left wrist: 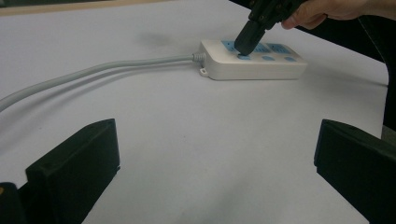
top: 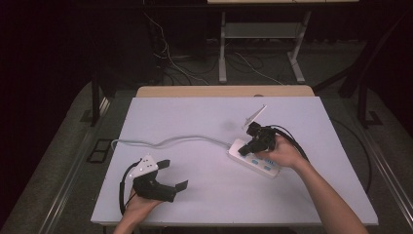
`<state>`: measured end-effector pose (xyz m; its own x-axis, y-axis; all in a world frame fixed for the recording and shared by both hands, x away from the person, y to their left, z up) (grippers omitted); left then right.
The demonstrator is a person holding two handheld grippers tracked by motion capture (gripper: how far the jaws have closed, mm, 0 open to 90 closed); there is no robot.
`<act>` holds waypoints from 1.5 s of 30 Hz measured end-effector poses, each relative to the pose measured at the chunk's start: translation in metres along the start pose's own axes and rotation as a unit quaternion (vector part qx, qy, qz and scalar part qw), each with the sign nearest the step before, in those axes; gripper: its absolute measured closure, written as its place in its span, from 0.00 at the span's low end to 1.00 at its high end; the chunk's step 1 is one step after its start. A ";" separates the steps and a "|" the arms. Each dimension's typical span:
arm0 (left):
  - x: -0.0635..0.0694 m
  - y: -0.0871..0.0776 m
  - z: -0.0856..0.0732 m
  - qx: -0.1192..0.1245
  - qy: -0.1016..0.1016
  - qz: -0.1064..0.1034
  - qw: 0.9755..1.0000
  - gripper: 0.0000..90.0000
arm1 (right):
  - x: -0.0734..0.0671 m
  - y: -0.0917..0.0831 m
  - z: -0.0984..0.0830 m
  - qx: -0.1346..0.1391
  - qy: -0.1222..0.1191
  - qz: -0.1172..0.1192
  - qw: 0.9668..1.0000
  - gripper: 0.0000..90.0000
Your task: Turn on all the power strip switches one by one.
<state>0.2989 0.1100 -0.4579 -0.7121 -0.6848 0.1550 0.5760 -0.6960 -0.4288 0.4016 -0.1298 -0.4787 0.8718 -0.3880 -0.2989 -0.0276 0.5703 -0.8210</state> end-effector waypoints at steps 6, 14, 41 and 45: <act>0.001 0.000 0.000 0.000 0.000 -0.001 1.000 0.00 | 0.001 0.000 -0.001 0.008 0.005 0.008 1.000 1.00; 0.002 0.001 0.000 -0.001 0.000 -0.003 1.000 0.00 | 0.001 0.001 -0.003 0.021 0.006 0.008 1.000 1.00; 0.004 0.001 0.000 -0.001 0.001 -0.003 1.000 0.00 | 0.001 0.004 -0.005 0.024 -0.006 0.000 1.000 1.00; 0.004 0.002 0.000 -0.001 0.001 -0.003 1.000 0.00 | 0.001 0.004 -0.005 0.021 -0.009 -0.003 1.000 1.00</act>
<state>0.2970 0.1062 -0.4583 -0.7163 -0.6800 0.1566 0.5703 -0.6998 -0.4303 0.4000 -0.1311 -0.4845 0.8806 -0.3789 -0.2846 -0.0020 0.5977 -0.8017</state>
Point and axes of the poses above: each handheld gripper's, and its own axes: y roughly forward along the jaws, z roughly out of its top, x roughly to its right, the point moved 9 cm from there along y, roughly forward along the jaws, and after that the axes turned 4 degrees about z, right-handed, at the moved point
